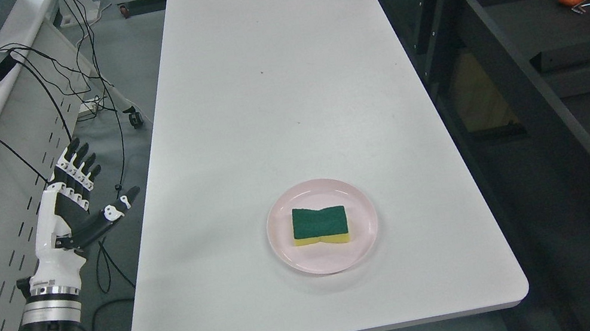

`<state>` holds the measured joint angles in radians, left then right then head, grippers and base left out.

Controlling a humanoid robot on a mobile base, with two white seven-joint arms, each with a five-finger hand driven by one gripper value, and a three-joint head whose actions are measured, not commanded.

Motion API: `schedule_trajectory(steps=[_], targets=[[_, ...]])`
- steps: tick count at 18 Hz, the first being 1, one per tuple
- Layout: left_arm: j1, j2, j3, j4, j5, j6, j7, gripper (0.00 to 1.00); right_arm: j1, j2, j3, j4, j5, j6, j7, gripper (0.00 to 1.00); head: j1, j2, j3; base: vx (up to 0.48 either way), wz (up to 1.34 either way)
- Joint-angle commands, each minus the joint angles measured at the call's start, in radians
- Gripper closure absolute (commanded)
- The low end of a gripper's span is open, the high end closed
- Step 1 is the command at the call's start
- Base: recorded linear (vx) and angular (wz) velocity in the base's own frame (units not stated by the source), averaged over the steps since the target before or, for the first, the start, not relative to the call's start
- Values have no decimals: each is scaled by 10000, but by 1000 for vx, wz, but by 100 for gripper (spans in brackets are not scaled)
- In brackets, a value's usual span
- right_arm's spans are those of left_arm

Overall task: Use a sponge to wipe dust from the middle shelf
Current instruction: 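Raise the left hand and reach toward the sponge on the pink plate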

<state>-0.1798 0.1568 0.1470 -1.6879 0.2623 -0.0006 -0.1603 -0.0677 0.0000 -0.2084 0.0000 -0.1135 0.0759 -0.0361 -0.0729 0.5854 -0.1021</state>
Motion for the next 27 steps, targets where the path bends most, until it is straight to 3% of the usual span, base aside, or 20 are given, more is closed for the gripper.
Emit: schedule_trajectory(steps=[1,5,8,10,12,15,16,22,27], targets=[[3,42,-13,36,0,-25,-38,2,2,-175,-3,-175,0,8,-7,0,0,0,0,0,0],[-27,256,17,448,-15,-25,-53,2,-13,-175,-3,-175,0,8,-7,0,0,0,0,0,0],[-287,1572,-135,1290,-593,-742,-757,2,2,-175,-3,-175,0,8,-7,0,0,0,0,0,0],[-974,1943,-288,2301,-2185,-1936,-927,2,2,-175,-3,-175,0,8,-7,0,0,0,0,0,0],[-1757,2219,-564,3284,-4299,-3758,-1218,4,2,-175,-2,-175,0,8,-7,0,0,0,0,0,0],[-2740,2222,-1848,3580,-7963,-6460,-1266,5,-13,-175,-3,-175,0,8,-7,0,0,0,0,0,0],[-2970,2191,-2355,3580,-8812,-6787,-1281,5,2,-175,-3,-175,0,8,-7,0,0,0,0,0,0],[-4428,1686,-5529,3580,-12389,-7035,-1250,9,2,-175,-3,-175,0,8,-7,0,0,0,0,0,0],[-5134,688,-7557,3457,-13835,-7035,-1281,9,2,-175,-3,-175,0,8,-7,0,0,0,0,0,0]])
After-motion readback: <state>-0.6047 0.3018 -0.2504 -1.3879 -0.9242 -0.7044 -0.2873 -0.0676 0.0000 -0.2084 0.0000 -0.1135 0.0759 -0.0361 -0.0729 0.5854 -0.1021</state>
